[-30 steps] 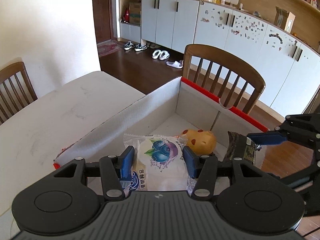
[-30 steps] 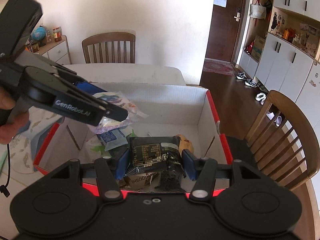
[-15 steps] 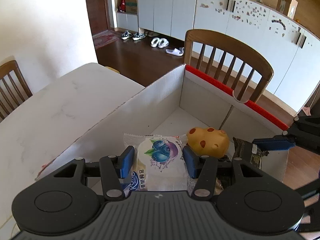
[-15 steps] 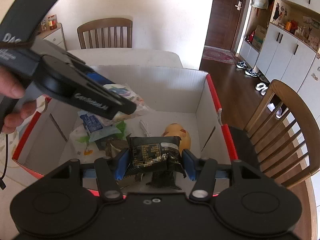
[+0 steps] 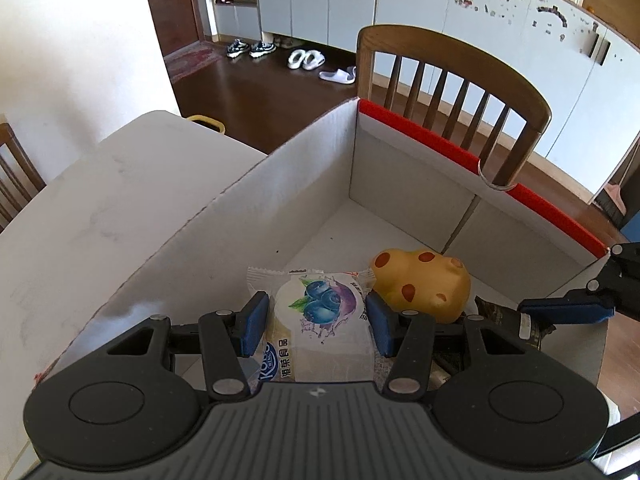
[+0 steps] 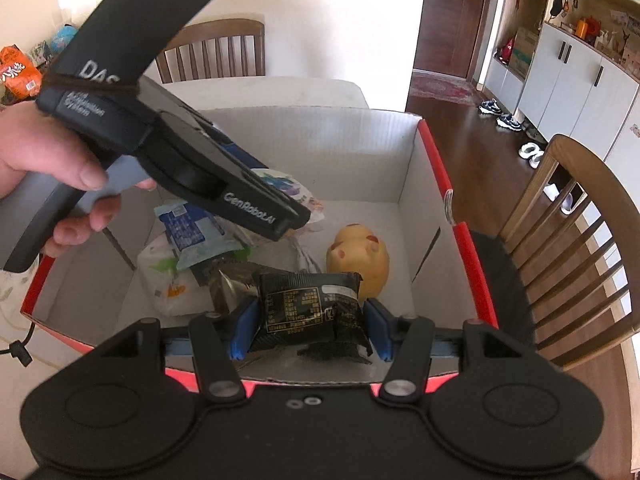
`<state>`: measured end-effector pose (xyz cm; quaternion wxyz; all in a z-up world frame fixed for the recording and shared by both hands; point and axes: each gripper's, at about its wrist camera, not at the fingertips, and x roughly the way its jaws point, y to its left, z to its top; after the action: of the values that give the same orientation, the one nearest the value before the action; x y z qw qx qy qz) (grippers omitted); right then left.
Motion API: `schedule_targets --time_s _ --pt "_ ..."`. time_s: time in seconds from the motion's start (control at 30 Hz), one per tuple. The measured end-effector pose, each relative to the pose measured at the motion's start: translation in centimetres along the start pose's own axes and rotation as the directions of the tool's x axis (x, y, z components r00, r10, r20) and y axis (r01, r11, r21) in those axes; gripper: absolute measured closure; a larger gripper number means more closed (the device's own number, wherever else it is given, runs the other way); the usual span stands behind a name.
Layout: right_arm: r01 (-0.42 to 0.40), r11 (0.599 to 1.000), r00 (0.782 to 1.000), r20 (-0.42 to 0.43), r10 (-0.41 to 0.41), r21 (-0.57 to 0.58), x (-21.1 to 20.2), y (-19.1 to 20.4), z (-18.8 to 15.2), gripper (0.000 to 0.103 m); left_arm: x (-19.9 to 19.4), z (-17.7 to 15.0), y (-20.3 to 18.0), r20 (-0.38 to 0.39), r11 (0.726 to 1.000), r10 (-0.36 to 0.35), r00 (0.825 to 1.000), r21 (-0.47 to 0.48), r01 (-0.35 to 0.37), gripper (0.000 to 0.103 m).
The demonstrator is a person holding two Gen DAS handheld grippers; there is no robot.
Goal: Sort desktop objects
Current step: 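Lower bread bag into box with left tool while right lowers and releases pouch, then open the left tool and withdraw both tools back over the placemat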
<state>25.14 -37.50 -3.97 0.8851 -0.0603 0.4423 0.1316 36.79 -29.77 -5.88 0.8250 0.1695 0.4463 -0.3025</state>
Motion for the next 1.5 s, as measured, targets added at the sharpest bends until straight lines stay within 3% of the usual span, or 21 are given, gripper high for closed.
schedule_targets --time_s 0.27,0.63,0.7,0.83,1.5 --pt "-0.006 1.000 1.000 -0.013 0.006 0.012 0.5 -0.1 -0.2 0.047 1.0 0.0 0.2 -0.031 1.000 -0.016 0.999 -0.014 0.016 0.051" --pt "0.001 1.000 1.000 -0.006 -0.001 0.020 0.8 -0.4 -0.2 0.045 0.7 -0.4 0.5 -0.017 0.999 -0.017 1.000 -0.029 0.016 0.049" --pt "0.000 1.000 1.000 -0.001 0.000 0.023 0.7 -0.5 -0.3 0.042 0.4 -0.5 0.5 -0.012 0.999 -0.020 1.000 -0.037 0.019 0.036" --pt "0.003 1.000 1.000 0.010 -0.004 0.030 0.5 -0.6 -0.3 0.040 -0.4 -0.7 0.7 0.013 0.998 -0.016 1.000 -0.058 0.016 0.025" --pt "-0.001 1.000 0.998 0.067 -0.001 0.025 -2.8 0.5 -0.2 0.039 -5.5 -1.9 0.4 0.083 0.997 -0.017 0.996 -0.072 0.023 0.025"
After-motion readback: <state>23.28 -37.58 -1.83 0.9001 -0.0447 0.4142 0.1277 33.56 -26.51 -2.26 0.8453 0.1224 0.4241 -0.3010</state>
